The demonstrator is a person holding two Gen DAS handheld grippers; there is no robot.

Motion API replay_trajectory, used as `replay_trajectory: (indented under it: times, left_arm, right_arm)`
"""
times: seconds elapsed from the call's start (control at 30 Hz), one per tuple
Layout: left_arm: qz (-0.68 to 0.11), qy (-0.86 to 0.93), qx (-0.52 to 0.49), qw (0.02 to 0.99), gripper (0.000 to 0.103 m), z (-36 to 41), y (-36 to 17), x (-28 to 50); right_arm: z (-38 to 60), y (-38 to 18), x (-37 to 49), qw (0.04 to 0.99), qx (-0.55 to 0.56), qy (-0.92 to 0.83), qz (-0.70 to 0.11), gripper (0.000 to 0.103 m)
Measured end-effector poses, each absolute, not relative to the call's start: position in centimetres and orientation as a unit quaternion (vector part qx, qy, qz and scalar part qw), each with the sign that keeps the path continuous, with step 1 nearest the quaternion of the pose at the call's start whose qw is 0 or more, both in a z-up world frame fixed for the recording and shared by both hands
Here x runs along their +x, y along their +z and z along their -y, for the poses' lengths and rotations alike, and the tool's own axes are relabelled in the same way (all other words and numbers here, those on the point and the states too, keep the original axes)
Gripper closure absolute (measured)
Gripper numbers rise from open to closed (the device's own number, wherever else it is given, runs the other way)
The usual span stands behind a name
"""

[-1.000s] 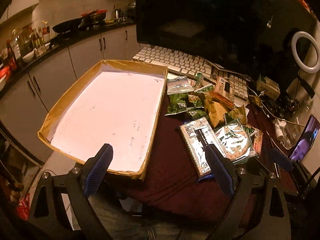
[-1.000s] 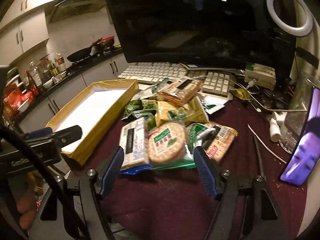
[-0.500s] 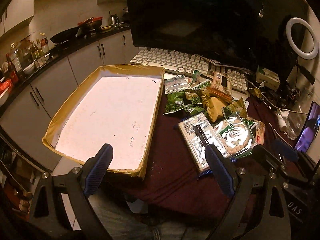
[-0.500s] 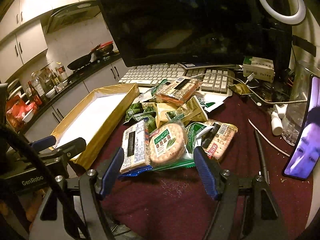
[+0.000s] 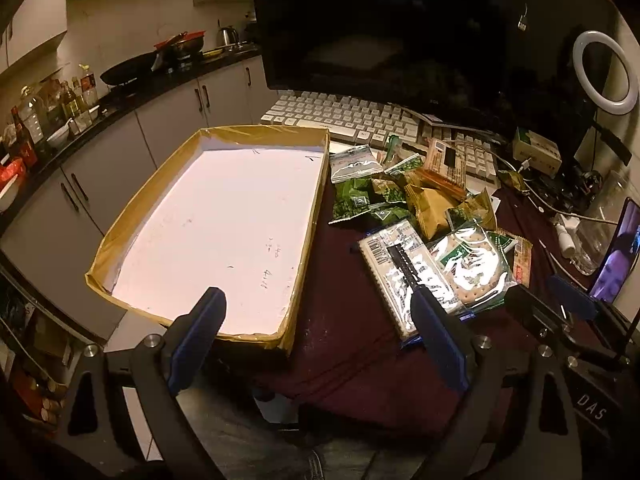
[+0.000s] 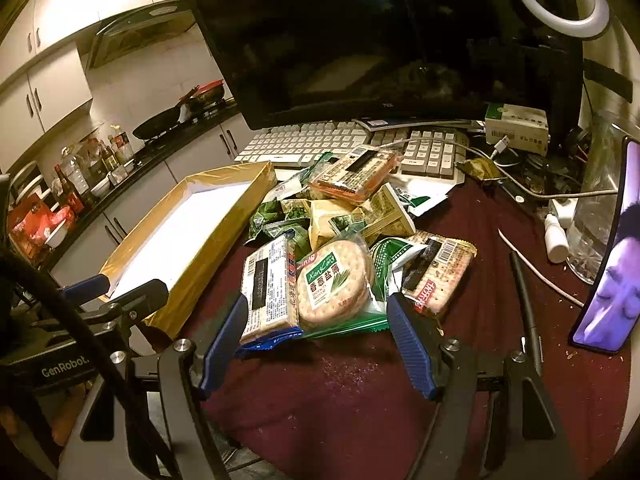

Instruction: Organize snacks

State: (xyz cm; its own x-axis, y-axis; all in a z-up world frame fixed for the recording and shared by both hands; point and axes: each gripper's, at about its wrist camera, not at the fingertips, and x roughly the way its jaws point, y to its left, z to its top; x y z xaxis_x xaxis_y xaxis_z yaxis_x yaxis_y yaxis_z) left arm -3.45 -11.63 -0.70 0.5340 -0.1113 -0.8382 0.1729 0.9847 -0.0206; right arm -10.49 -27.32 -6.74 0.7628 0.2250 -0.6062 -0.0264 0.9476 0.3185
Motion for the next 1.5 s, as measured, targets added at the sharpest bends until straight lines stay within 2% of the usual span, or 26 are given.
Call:
replay_trajectory:
  times: [0.97, 1.13, 1.23, 1.4, 1.5]
  left_arm:
    - [-0.483, -0.092, 0.04, 0.87, 0.01, 11.7, -0.9, -3.2]
    - [-0.515, -0.136, 0.018, 0.846, 0.01, 12.0, -2.0, -1.4]
    - [-0.524, -0.149, 0.006, 0.839, 0.01, 12.4, -2.3, -0.3]
    - [-0.512, -0.142, 0.009, 0.847, 0.01, 12.7, -2.3, 0.5]
    - [-0.497, -0.129, 0.021, 0.858, 0.01, 13.5, -2.9, 0.4]
  right_arm:
    - [27.3, -7.6, -9.9, 0.922, 0.165, 0.075, -0.341, 0.031]
    - [28.0, -8.0, -8.7, 0.925, 0.159, 0.062, -0.34, 0.036]
    - [28.7, -8.7, -7.1, 0.921, 0.162, 0.057, -0.349, 0.043]
    - [28.9, -9.6, -5.0, 0.918, 0.152, 0.055, -0.363, 0.048]
    - [28.8, -9.8, -5.0, 0.917, 0.14, 0.047, -0.37, 0.055]
